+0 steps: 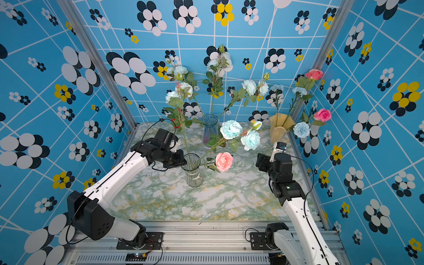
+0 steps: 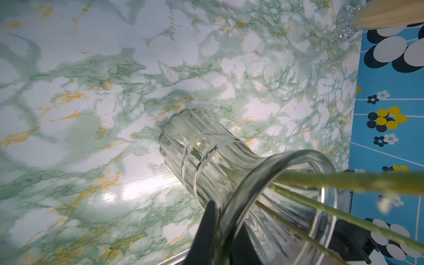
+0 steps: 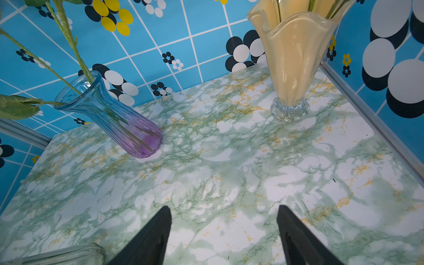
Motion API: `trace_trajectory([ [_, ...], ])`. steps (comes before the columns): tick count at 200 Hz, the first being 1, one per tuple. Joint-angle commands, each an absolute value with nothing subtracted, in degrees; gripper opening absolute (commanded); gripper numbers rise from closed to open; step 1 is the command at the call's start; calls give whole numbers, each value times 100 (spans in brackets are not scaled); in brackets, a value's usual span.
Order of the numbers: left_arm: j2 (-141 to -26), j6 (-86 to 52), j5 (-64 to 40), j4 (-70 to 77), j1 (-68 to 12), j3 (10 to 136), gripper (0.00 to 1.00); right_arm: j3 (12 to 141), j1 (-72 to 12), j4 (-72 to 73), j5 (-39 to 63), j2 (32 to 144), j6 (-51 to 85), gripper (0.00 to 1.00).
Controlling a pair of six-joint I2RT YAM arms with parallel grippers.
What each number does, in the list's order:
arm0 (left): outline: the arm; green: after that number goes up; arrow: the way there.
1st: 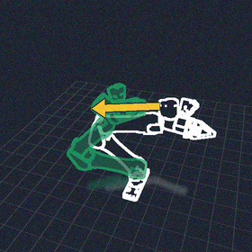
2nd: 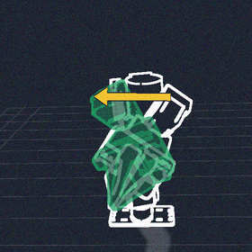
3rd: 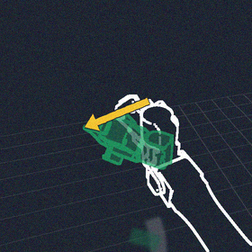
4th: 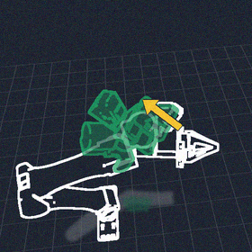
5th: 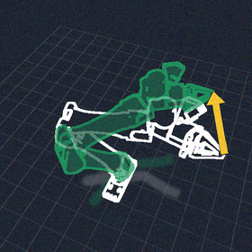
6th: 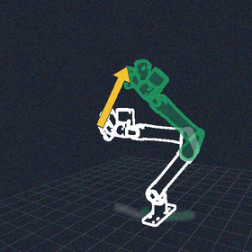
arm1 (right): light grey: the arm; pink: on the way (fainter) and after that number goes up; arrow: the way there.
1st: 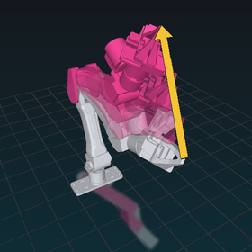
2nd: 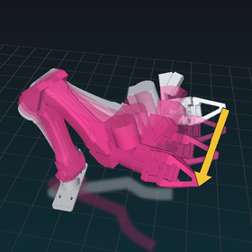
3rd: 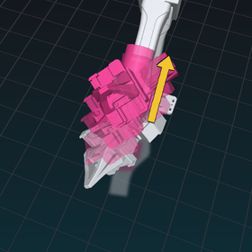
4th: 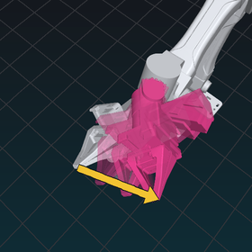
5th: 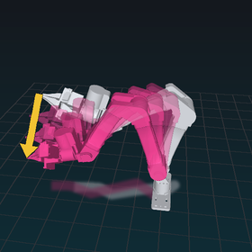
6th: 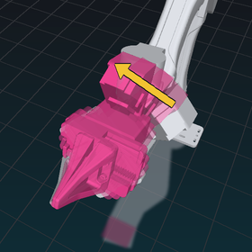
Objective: Pick out blue flowers from the vase
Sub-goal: Move the vase to the center of the board.
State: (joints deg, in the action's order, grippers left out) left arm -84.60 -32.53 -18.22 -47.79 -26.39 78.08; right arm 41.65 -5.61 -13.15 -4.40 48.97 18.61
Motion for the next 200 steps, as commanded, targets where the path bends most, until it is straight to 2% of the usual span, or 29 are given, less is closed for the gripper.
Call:
trace_trajectory([
  [1, -8543, -3460, -1846, -4063, -2931, 8150, 0, 4346, -615, -1403, -576, 4912, 1776, 78],
  [113, -9217, -3450, -1627, -3694, -3278, 8371, 0, 4402, -615, -1437, -431, 5070, 1748, 79],
  [135, -9216, -3356, -1530, -3811, -3274, 8411, 7, 4425, -615, -1481, -413, 5085, 1735, 79],
  [195, -9224, -3173, -1415, -3968, -3273, 8490, 42, 4447, -615, -1679, -363, 5072, 1722, 79],
  [200, -9230, -3168, -1416, -3972, -3276, 8500, 49, 4471, -615, -1710, -348, 5065, 1721, 79],
])
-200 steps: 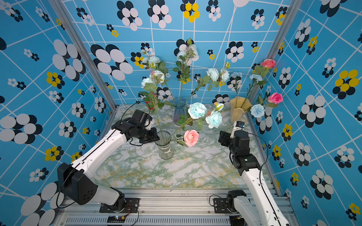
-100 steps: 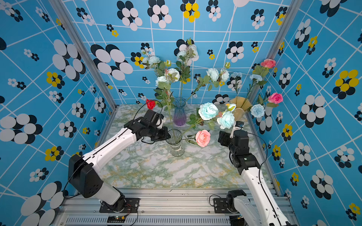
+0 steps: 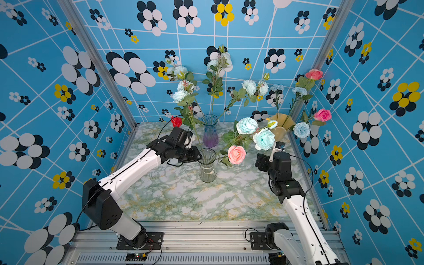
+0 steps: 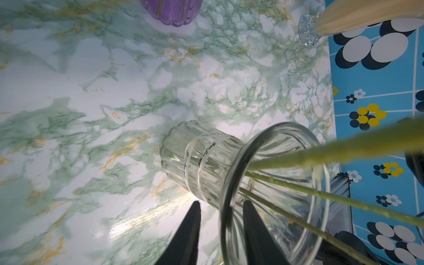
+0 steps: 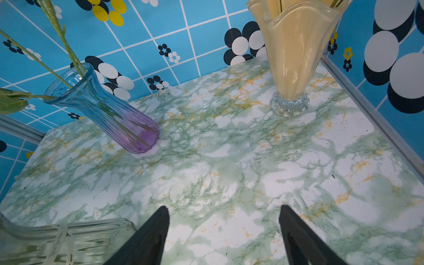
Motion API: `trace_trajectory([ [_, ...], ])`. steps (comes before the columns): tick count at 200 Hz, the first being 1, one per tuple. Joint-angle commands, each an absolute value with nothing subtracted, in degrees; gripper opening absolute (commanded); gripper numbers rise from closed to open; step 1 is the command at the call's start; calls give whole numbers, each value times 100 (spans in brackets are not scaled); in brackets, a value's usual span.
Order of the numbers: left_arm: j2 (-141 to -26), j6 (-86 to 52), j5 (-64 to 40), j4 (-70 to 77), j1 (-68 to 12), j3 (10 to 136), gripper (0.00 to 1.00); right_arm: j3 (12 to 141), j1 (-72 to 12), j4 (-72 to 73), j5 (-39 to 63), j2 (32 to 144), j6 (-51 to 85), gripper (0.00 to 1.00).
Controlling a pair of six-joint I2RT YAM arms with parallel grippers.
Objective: Pick out blue flowers from the vase
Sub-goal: Move the vase to the center of the board.
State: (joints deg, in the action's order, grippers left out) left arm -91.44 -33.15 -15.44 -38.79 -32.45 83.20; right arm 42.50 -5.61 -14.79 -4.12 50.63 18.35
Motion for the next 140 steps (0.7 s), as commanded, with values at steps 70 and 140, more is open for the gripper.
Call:
trace_trajectory([
  [70, -8489, -2875, -688, -3898, -3313, 8546, 78, 4657, -615, -2225, 415, 4712, 1847, 76],
  [140, -6430, -2521, -894, -2199, -3328, 6742, 96, 4326, -615, -2902, 1722, 3655, 2285, 69],
])
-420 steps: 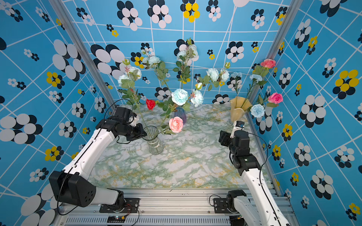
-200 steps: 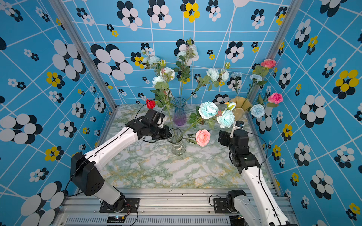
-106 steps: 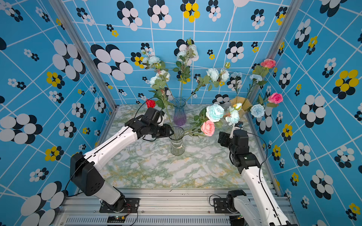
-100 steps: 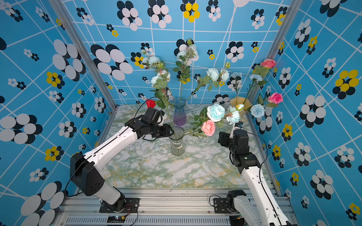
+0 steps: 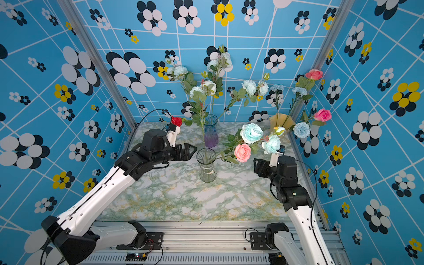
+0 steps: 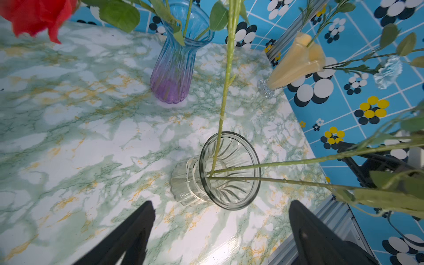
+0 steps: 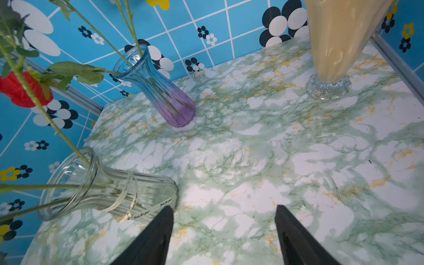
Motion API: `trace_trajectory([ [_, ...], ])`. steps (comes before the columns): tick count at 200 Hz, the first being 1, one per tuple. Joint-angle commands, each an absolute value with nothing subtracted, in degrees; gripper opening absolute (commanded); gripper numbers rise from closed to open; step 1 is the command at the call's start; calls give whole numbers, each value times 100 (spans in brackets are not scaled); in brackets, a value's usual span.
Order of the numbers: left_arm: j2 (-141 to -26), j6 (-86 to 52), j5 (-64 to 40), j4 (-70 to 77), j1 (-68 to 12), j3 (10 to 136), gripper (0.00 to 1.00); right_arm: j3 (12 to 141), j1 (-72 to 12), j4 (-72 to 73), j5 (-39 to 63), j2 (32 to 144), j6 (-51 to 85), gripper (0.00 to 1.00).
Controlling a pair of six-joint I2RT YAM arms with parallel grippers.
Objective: Pick out blue flowers from the vase
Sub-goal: Move the vase to the center of the board, then pick up the flower from the vase.
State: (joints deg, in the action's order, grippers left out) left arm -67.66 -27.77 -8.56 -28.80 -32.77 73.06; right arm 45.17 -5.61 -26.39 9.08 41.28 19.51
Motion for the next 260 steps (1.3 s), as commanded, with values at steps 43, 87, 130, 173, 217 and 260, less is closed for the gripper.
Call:
trace_trajectory([
  [43, -5771, -2548, -1121, -1066, -3325, 5583, 99, 4006, -615, -3010, 2162, 2676, 2542, 63],
  [87, -5183, -2600, -902, -260, -3330, 4518, 100, 3960, -1207, -2933, 2187, 2863, 2373, 62],
  [130, -4400, -2638, -397, 13, -3331, 3638, 100, 4267, -3257, -2769, 676, 3603, 1846, 61],
  [173, -3688, -2482, -6, -502, -3333, 3348, 100, 4352, -4967, -2191, -545, 4044, 1597, 56],
  [217, -3068, -2392, 237, -1028, -3327, 3031, 100, 5326, -6059, -2244, -1334, 5174, 1146, 51],
  [260, -2488, -2382, 356, -1380, -3331, 2804, 100, 5960, -6284, -1953, -1822, 6060, 1033, 59],
])
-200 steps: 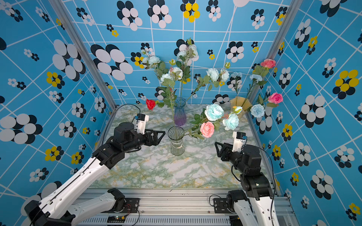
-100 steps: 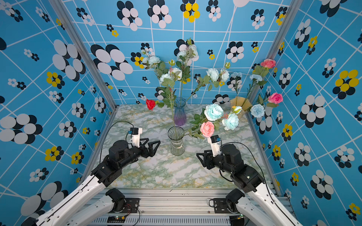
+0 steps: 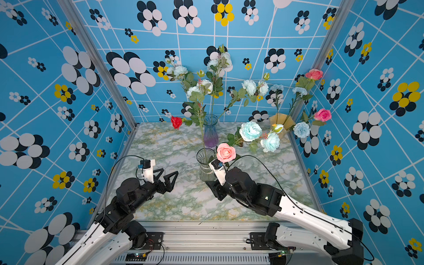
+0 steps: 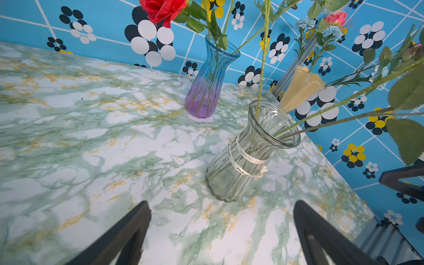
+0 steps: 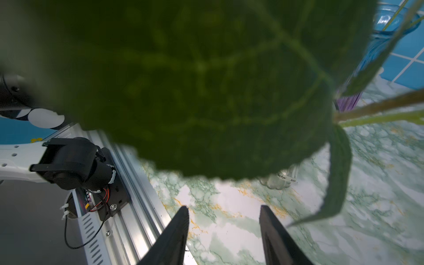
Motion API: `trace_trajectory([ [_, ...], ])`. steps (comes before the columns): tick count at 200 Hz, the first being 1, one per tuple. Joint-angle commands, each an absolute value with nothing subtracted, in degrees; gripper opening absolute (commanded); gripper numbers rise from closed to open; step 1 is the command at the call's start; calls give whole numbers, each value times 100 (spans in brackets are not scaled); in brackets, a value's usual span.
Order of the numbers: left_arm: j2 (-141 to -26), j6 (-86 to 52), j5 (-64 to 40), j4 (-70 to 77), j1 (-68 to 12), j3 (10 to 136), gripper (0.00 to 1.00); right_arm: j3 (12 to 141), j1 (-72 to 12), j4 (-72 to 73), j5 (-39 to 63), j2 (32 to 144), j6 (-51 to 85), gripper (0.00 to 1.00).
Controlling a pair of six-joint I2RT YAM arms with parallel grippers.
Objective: Pick out blue flowers from the vase
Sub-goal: Pick up the flower from the vase.
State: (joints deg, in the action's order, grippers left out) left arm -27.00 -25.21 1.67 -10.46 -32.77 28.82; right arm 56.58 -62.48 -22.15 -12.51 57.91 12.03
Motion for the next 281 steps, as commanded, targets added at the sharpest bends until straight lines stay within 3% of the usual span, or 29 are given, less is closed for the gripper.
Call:
trace_trajectory([
  [1, -2479, -2378, 354, -1389, -3331, 2804, 100, 5968, -6284, -1939, -1834, 6071, 1031, 59],
  [33, -2280, -2295, 360, -1589, -3328, 2762, 100, 6444, -6281, -1957, -1978, 6326, 1003, 60],
  [65, -2141, -2295, 290, -1678, -3329, 2682, 100, 6520, -6284, -2395, -2946, 6175, 1280, 60],
  [153, -2110, -2294, 226, -1452, -3327, 2474, 98, 5521, -6374, -2402, -2702, 4981, 1550, 56],
  [219, -3164, -1833, 161, -361, -3331, 2998, 97, 6981, -6825, -2309, -2687, 6682, 975, 57],
  [252, -3500, -1600, 144, 120, -3321, 2942, 97, 7760, -6758, -2284, -3465, 7392, 893, 68],
  [281, -3461, -1541, 147, 545, -3312, 2466, 97, 8642, -6335, -2812, -3442, 8103, 1014, 73],
])
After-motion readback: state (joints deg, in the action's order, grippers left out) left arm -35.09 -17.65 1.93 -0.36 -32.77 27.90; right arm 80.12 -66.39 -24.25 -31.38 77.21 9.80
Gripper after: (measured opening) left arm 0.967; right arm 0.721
